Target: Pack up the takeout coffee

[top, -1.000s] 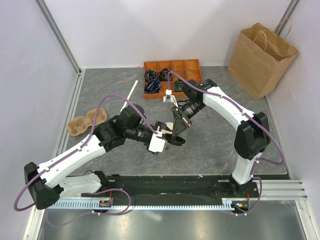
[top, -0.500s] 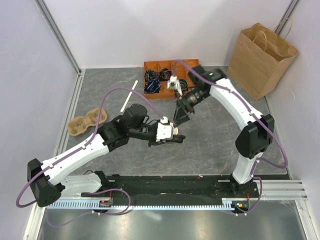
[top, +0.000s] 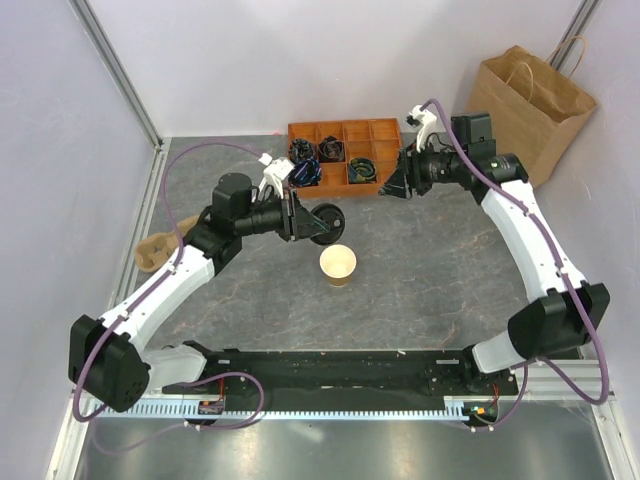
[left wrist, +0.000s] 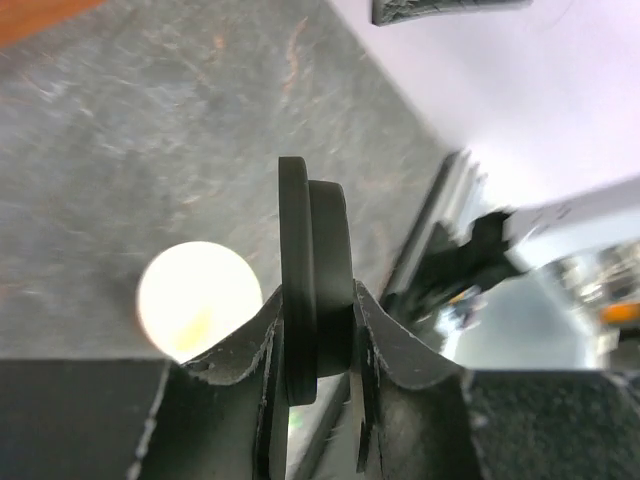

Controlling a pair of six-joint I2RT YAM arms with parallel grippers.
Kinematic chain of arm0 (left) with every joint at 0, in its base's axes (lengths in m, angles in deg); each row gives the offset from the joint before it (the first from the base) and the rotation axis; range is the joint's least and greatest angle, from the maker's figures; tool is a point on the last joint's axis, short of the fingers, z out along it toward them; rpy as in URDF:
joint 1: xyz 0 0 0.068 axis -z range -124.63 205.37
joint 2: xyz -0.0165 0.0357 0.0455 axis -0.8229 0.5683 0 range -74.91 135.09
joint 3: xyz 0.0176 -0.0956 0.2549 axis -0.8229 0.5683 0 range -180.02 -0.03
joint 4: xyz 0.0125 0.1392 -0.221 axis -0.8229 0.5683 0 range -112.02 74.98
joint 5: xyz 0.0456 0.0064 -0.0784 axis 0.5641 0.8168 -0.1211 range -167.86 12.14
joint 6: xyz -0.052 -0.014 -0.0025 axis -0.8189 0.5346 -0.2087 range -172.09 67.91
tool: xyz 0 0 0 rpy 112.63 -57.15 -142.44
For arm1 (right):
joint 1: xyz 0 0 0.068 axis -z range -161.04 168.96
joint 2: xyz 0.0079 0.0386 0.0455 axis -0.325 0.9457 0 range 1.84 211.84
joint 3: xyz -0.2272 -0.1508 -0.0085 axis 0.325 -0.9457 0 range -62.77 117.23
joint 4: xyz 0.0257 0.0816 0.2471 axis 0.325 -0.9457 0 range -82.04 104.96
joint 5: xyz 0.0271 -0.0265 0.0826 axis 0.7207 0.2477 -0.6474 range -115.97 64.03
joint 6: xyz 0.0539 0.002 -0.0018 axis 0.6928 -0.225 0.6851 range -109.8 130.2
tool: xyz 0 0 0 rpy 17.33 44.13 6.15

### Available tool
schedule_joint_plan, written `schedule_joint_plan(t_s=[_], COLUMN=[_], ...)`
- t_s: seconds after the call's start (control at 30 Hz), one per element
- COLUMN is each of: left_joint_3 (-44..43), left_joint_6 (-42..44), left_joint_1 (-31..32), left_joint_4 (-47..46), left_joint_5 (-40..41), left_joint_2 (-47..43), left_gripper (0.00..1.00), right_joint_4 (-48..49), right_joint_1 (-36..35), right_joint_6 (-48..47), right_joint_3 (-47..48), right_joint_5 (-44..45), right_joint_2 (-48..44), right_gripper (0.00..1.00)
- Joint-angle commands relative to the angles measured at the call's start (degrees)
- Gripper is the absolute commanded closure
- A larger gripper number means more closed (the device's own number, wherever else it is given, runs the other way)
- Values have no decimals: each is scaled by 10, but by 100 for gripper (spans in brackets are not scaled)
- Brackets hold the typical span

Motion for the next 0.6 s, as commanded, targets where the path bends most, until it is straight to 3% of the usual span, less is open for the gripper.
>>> schedule_joint_plan(t_s=[0.0,0.17,0.57], left_joint_3=[32,63,65], left_joint_6=[-200,-285,-305], left_joint_1=[-5,-17,-24], left_joint_4=[-120,-164,-179], left_joint_5=[-45,-52,-30], left_joint_2=[15,41,64], left_gripper=[98,98,98], right_joint_4=[120,157,170], right_joint_1=[-41,-71,-145], right_joint_6=[81,131,130], right_joint_3=[-32,-63,-113], right_joint_5=[78,69,125], right_joint_2=[-35,-44,-44], right_gripper=[48,54,56])
